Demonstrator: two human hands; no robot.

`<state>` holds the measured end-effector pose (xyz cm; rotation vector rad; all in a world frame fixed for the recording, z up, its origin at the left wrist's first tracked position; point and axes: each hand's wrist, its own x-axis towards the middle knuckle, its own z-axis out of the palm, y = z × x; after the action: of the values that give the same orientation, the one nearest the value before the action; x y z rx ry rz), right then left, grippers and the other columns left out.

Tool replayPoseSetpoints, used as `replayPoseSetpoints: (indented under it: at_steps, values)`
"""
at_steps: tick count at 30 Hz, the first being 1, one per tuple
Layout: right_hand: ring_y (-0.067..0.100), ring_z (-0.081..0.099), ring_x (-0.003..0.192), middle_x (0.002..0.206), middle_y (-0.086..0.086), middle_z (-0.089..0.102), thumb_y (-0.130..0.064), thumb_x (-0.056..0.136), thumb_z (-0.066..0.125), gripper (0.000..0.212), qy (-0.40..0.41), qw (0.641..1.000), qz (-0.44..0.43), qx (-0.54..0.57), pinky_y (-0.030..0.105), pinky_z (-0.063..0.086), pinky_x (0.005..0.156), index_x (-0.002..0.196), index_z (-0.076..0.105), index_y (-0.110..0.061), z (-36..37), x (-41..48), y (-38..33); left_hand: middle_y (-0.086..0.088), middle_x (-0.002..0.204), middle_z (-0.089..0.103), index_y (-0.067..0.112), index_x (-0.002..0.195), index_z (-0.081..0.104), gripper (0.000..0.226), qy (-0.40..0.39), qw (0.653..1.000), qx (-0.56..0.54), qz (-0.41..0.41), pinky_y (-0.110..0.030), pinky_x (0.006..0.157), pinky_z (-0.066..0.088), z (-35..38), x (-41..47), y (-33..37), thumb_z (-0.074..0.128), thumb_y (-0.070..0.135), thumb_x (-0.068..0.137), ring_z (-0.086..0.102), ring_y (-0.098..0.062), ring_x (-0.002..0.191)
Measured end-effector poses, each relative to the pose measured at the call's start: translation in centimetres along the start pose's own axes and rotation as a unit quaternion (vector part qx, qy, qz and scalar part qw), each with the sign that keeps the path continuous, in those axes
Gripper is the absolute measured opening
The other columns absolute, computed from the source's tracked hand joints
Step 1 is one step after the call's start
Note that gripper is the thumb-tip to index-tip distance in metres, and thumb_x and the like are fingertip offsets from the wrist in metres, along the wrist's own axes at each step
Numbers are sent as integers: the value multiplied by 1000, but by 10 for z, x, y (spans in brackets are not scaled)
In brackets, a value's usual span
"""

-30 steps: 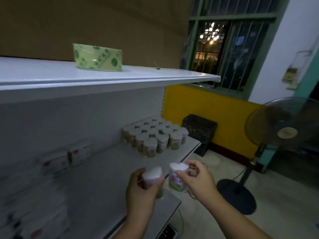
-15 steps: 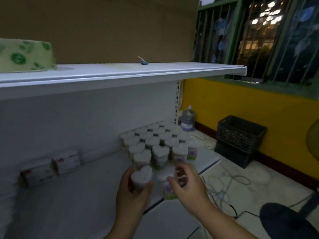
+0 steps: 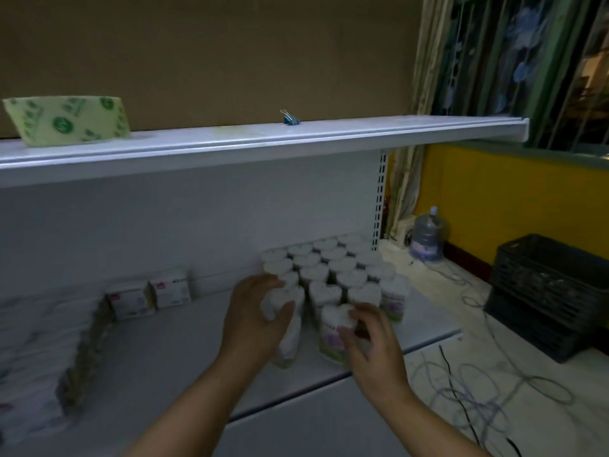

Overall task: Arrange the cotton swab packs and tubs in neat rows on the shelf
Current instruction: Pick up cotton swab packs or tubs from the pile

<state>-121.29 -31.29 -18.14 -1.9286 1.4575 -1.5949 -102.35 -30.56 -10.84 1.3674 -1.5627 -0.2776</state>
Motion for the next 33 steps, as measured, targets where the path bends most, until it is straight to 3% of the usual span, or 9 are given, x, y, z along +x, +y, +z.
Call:
replayPoseSetpoints:
  at_steps: [4, 7, 9, 15, 23, 26, 28, 30, 33]
  values:
    - [6, 48, 106, 115, 1, 57, -50, 82, 53, 40, -9, 995, -62, -83, 18, 44, 84, 97, 66, -14, 0, 1, 10, 5, 121, 54, 16, 120, 62, 47, -228, 966, 104, 65, -16, 99, 30, 19, 42, 8, 61, 31, 76, 48, -16, 117]
    - [7, 51, 102, 113, 1, 60, -52, 79, 53, 39, -9, 991, -70, -111, 17, 45, 74, 94, 68, -19, -2, 5, 8, -10, 122, 62, 7, 114, 67, 50, -292, 937, 162, 104, -24, 94, 35, 30, 56, 3, 61, 27, 69, 54, -25, 113]
    - [7, 52, 99, 111, 0, 61, -51, 78, 54, 37, -1, 989, -84, -125, 17, 47, 67, 94, 68, -21, -4, 6, 8, -8, 124, 59, 14, 117, 66, 41, -304, 924, 206, 104, -18, 85, 30, 34, 61, 1, 69, 24, 77, 52, -23, 113]
    - [12, 61, 89, 107, 0, 62, -52, 76, 55, 37, -14, 984, -94, -150, 18, 49, 59, 94, 70, -23, -7, 8, 8, -5, 120, 62, 18, 120, 64, 37, -252, 932, 229, 128, -16, 79, 28, 40, 63, 1, 67, 30, 86, 53, -19, 110]
    - [9, 57, 86, 105, -5, 61, -50, 74, 55, 33, -17, 974, -118, -194, 18, 45, 49, 91, 69, -26, -17, 9, 3, -7, 100, 69, 11, 93, 75, 36, -261, 924, 262, 91, -30, 82, 47, 57, 74, 3, 71, 41, 75, 59, -22, 97]
    - [8, 60, 83, 106, -7, 59, -51, 74, 54, 34, -27, 972, -116, -200, 18, 45, 48, 92, 70, -27, -16, 10, 3, -9, 95, 70, 7, 87, 75, 53, -241, 959, 144, 45, -24, 77, 44, 46, 72, 7, 56, 54, 73, 63, -23, 92]
    - [8, 59, 85, 107, -5, 61, -51, 75, 53, 36, -27, 971, -120, -203, 18, 47, 49, 94, 70, -26, -13, 11, 3, -6, 109, 66, 9, 105, 70, 44, -110, 994, 24, 4, -17, 87, 38, 29, 61, 11, 58, 46, 83, 57, -14, 100]
    - [9, 62, 84, 107, -4, 63, -50, 75, 51, 37, -33, 969, -126, -212, 19, 47, 48, 94, 71, -25, -11, 14, 1, 4, 123, 54, 18, 124, 56, 37, -12, 995, -71, -67, -15, 95, 32, 10, 35, 14, 63, 27, 89, 47, -8, 111]
    - [13, 68, 76, 105, -1, 68, -48, 77, 48, 39, -45, 958, -143, -246, 18, 45, 44, 93, 72, -22, -9, 22, 1, 17, 136, 26, 29, 144, 24, 78, -68, 964, -194, -168, -19, 101, 25, -5, -8, 0, 67, 6, 83, 28, -3, 125]
